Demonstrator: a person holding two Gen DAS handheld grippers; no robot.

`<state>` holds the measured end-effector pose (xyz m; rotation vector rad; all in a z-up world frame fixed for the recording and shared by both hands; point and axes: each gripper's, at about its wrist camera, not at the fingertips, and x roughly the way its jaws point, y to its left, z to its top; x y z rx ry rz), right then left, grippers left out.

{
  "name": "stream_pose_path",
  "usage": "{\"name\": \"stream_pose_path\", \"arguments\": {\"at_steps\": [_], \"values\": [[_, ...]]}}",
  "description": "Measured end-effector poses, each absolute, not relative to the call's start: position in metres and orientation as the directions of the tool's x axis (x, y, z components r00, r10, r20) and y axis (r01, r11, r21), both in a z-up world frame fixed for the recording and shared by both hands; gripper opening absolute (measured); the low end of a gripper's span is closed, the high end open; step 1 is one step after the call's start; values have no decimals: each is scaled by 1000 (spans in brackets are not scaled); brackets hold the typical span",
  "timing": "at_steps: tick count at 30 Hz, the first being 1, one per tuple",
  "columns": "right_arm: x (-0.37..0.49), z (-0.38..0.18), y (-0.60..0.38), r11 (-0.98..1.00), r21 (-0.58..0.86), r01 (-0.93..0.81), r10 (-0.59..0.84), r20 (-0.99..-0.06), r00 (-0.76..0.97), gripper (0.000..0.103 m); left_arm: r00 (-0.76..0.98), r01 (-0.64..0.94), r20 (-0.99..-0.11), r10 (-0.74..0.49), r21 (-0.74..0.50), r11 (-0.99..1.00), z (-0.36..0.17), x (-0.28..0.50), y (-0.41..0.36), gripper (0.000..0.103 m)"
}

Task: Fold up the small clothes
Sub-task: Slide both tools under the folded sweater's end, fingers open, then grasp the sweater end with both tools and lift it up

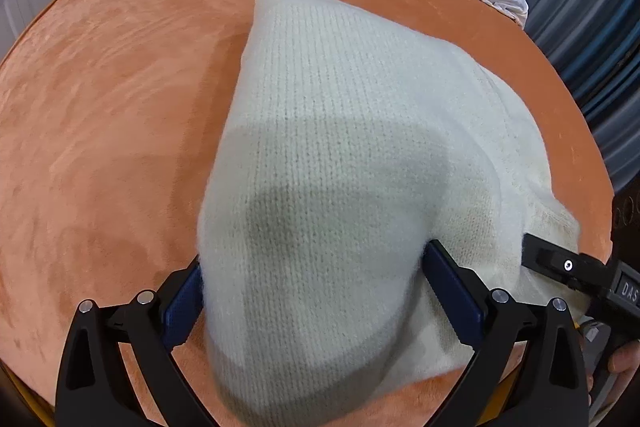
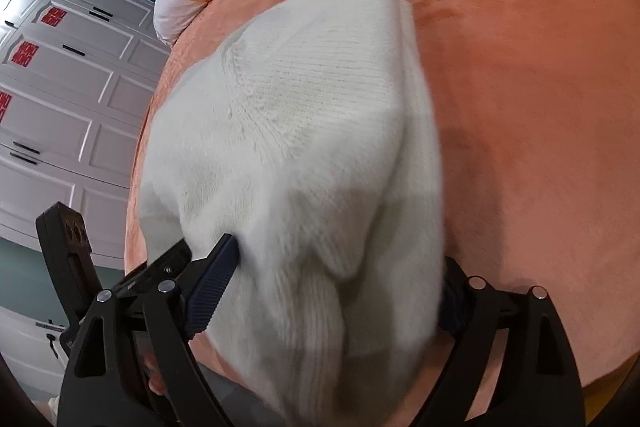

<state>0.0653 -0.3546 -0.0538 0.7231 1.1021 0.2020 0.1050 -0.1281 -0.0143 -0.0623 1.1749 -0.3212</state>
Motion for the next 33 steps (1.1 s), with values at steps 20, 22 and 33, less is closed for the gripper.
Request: {"name": "stream_pose_path", "arguments": {"at_steps": [20, 22, 33], "values": [[-32, -49, -358, 705, 677, 211, 551, -710, 439, 43, 182, 276, -869, -460, -404, 872, 6, 44, -88, 76], [-31, -54, -362, 681, 688, 252, 550, -707, 444, 53, 180, 260, -867, -464, -413, 873, 2, 48, -87, 79], [2, -35, -345, 730, 642, 235, 483, -728, 487, 38, 204, 270, -845, -494, -436, 859, -1, 53, -104, 77]]}}
